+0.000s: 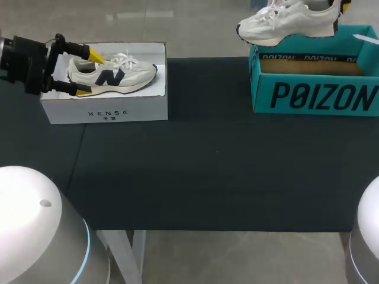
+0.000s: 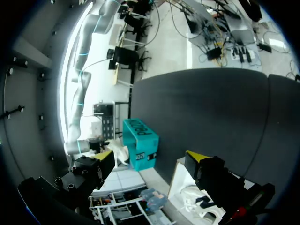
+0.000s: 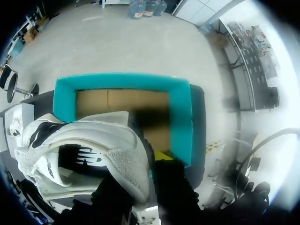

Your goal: Take the shoe out of the shoebox, open the shoe tongue, remove and reinsert the insole, then place the shoe into the shoebox

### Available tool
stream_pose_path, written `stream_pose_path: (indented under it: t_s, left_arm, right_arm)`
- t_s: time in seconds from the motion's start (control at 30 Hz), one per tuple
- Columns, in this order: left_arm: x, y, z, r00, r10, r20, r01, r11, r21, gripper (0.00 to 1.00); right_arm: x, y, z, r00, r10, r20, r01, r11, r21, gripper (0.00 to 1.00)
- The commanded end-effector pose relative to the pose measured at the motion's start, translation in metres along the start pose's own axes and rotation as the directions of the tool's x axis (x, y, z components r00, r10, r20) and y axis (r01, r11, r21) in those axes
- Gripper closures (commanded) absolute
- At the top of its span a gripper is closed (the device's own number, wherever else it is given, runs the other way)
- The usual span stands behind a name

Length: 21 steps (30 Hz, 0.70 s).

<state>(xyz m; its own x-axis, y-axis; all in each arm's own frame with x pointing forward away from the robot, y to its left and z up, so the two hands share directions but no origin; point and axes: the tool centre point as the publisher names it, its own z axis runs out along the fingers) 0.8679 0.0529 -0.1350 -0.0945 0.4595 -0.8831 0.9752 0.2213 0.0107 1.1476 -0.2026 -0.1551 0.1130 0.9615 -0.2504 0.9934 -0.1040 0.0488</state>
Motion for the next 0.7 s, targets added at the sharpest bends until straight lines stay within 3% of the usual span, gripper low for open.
stream_pose_path:
  t_s: [0.03, 0.27, 0.7]
  left_arm:
    - [0.0, 0.0, 0.0, 1.0, 0.0, -0.004, 0.0, 1.0, 0.0, 0.0]
    - [0.0, 0.0, 0.0, 1.0, 0.0, -0.004, 0.0, 1.0, 0.0, 0.0]
    - [0.0, 0.0, 0.0, 1.0, 0.0, -0.004, 0.0, 1.0, 0.0, 0.0]
  right_arm:
    - [-0.02, -0.015, 0.008, 1.0, 0.017, -0.017, -0.018, 0.996, -0.086, 1.0]
    - [-0.048, -0.011, 0.03, 0.995, 0.103, 0.012, -0.101, 0.991, -0.088, 1.0]
    - [-0.079, -0.008, 0.077, 0.977, 0.211, 0.031, -0.209, 0.976, -0.069, 1.0]
